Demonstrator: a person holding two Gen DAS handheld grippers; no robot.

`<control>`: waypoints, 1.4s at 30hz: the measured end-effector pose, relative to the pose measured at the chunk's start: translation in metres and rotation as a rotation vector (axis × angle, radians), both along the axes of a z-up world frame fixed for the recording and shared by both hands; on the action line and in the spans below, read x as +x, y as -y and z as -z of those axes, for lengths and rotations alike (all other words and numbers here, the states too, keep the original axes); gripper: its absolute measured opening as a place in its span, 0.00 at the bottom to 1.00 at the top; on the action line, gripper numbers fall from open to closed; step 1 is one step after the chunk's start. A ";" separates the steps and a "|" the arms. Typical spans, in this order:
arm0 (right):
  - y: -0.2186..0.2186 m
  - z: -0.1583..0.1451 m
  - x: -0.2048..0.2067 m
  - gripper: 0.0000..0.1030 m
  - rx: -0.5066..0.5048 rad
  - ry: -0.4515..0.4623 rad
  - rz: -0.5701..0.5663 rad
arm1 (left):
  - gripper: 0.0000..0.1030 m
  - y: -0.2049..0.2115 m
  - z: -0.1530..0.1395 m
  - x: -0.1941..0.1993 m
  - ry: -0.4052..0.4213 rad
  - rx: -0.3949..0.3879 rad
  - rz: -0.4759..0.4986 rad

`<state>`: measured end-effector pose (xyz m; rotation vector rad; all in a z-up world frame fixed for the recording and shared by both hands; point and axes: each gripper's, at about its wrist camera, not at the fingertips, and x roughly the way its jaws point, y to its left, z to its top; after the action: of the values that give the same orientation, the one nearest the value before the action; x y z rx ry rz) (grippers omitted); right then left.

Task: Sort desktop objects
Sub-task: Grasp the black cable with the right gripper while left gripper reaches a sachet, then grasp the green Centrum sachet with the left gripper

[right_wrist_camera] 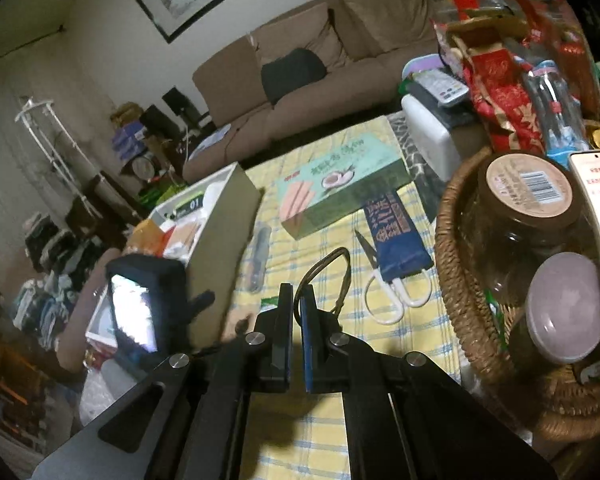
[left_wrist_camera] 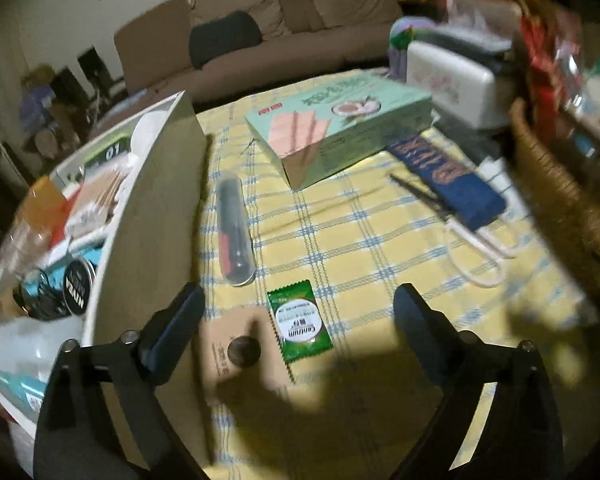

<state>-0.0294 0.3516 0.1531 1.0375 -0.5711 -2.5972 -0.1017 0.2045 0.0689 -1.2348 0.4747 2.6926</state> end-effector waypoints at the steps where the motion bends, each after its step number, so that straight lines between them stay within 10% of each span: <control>1: 0.000 0.001 0.000 0.03 0.006 0.000 -0.005 | 0.78 -0.007 0.007 0.001 -0.007 -0.033 0.005; 5: 0.001 0.001 -0.001 0.03 0.031 -0.007 -0.015 | 0.71 -0.022 0.031 0.000 0.038 -0.051 0.012; 16: -0.014 0.012 -0.002 0.04 -0.010 0.021 -0.004 | 0.67 0.017 0.045 -0.031 0.144 0.243 -0.071; 20: -0.010 0.011 -0.001 0.04 0.000 0.018 -0.013 | 0.20 0.019 0.041 -0.026 0.138 0.274 -0.039; 24: -0.005 0.012 -0.002 0.04 0.003 0.019 -0.017 | 0.01 0.026 0.028 -0.020 0.177 0.408 0.032; 37: 0.008 0.011 0.001 0.04 -0.010 0.008 -0.049 | 0.00 0.071 -0.042 0.027 0.193 0.672 0.175; 42: 0.012 0.013 -0.001 0.04 -0.014 0.015 -0.048 | 0.45 0.048 -0.015 0.012 0.206 0.461 0.148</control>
<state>-0.0299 0.3396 0.1406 1.0547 -0.5605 -2.5423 -0.0896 0.1562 0.0844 -1.2565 -0.0783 2.3314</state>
